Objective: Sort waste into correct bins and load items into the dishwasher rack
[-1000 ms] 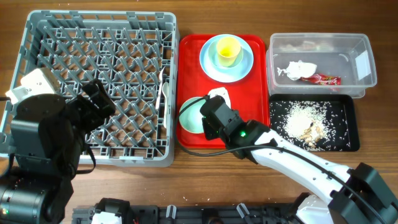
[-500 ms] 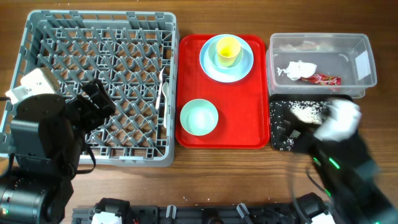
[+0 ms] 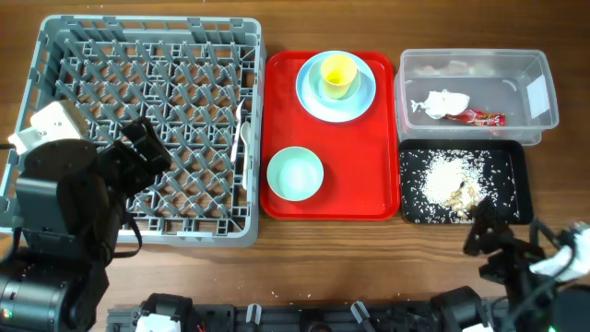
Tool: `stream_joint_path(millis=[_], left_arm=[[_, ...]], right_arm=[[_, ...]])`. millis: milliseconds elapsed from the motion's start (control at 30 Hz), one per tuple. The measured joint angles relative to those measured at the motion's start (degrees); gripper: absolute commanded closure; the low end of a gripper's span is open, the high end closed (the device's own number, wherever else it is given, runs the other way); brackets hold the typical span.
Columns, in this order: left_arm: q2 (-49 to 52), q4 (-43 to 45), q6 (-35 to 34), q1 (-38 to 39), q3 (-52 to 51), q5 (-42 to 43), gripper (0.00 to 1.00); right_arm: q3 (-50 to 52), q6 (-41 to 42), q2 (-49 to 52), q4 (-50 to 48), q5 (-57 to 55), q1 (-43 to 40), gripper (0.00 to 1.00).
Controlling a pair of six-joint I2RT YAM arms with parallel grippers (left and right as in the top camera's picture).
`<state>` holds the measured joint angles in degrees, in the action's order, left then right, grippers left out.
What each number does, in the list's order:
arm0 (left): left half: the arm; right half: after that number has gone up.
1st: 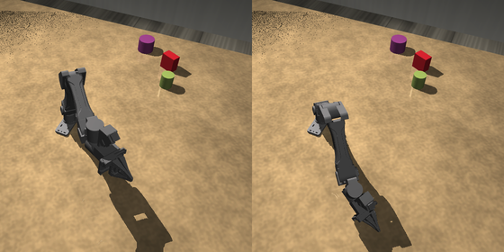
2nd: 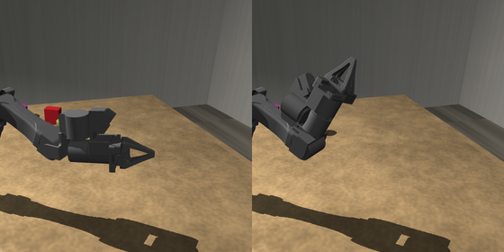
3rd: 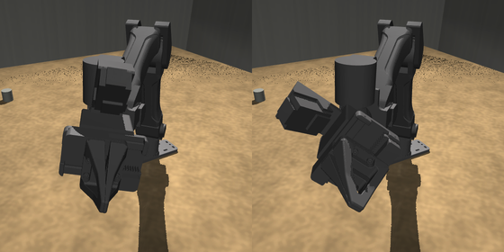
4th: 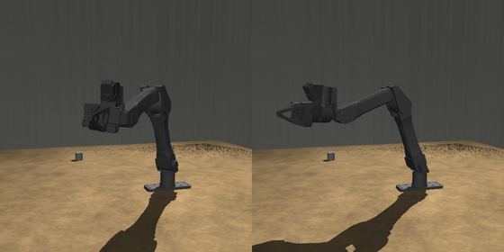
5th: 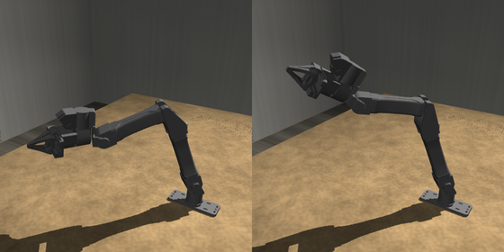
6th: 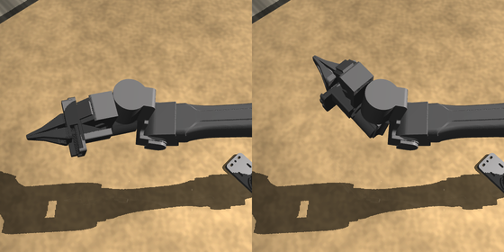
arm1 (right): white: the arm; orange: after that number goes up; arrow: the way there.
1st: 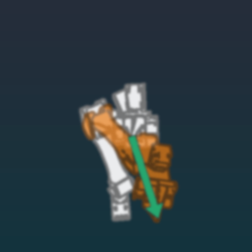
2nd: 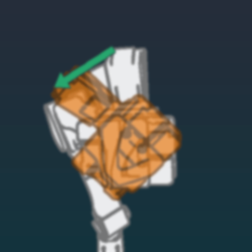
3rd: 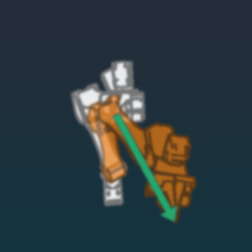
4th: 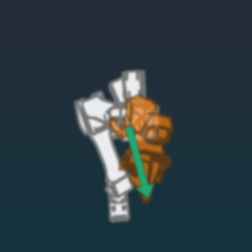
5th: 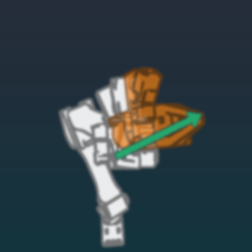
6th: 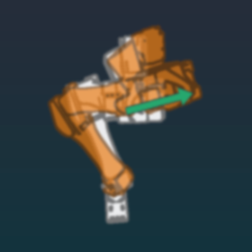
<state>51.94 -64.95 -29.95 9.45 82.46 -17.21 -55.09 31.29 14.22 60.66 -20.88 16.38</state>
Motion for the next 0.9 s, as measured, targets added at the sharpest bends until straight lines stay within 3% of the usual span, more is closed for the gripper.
stream_joint_path(millis=[900], left_arm=[[0.0,0.0,0.0,0.0,0.0,0.0,0.0]], right_arm=[[-2.6,0.22,0.0,3.02,0.48,0.0,0.0]])
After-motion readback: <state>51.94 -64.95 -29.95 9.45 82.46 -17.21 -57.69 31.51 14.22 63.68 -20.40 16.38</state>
